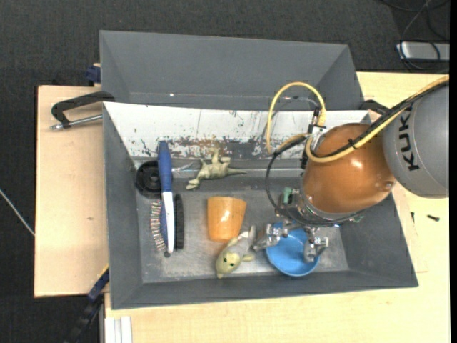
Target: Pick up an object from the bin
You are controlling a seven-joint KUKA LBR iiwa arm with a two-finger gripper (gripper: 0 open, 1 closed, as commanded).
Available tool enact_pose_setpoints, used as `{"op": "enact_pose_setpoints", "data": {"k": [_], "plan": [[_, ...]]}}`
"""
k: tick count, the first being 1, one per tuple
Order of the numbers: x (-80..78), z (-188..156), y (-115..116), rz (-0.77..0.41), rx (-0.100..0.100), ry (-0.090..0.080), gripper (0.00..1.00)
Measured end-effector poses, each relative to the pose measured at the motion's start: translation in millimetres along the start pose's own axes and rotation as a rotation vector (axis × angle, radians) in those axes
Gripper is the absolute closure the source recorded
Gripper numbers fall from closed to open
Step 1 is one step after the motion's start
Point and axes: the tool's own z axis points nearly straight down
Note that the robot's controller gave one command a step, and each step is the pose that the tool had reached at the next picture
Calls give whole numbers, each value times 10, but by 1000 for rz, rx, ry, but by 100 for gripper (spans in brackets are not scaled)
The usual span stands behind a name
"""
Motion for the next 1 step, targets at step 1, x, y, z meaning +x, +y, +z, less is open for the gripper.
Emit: {"op": "enact_pose_setpoints", "data": {"k": [1], "plan": [[-12, -29, -29, -2, 8, -2, 100]]}}
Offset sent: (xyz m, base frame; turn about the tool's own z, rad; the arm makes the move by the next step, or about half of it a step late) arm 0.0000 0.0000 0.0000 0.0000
